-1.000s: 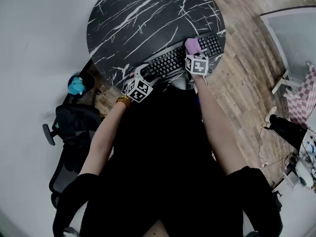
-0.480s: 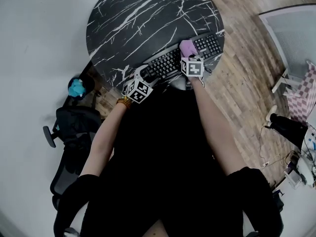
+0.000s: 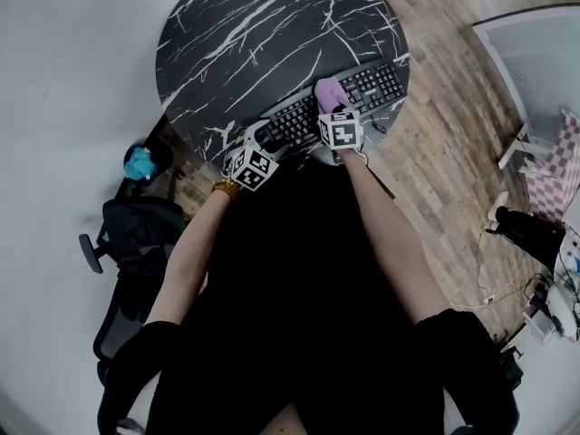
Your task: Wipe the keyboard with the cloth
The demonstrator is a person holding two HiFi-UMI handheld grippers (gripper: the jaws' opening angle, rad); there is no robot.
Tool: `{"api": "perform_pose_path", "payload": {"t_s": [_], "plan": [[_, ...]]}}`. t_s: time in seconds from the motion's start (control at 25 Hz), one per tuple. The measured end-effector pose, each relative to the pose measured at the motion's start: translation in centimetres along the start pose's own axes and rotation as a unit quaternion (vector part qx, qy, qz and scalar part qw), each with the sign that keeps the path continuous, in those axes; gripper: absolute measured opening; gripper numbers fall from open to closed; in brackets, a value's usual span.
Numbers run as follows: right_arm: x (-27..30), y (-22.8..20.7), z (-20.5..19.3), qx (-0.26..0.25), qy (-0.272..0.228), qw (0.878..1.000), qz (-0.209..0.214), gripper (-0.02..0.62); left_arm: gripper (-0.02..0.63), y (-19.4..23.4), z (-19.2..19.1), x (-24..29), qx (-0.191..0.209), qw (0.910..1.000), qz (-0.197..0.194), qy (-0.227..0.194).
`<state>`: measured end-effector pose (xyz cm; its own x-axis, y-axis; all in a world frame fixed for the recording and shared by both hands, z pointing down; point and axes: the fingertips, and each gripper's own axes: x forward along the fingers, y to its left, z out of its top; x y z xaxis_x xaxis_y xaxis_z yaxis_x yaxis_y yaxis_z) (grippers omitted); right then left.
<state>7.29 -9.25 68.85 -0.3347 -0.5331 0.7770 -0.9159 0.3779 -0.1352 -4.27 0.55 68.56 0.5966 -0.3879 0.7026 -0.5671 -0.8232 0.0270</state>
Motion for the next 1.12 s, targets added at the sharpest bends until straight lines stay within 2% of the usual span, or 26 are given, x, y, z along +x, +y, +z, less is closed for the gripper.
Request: {"api": "perform_pose_path", "payload": {"t_s": [0.4, 1.12], "plan": [[0.0, 2.1, -0.1, -0.042, 0.005, 0.999, 0.020, 0.080, 0.302, 0.0, 0.0, -0.1, -0.001, 1.0000, 0.000, 0.001], [0.0, 2.2, -0.1, -0.041, 0.012, 0.999, 0.017, 0.081, 0.302, -0.1, 0.1, 0.1, -0.002, 1.0000, -0.001, -0.002]]}}
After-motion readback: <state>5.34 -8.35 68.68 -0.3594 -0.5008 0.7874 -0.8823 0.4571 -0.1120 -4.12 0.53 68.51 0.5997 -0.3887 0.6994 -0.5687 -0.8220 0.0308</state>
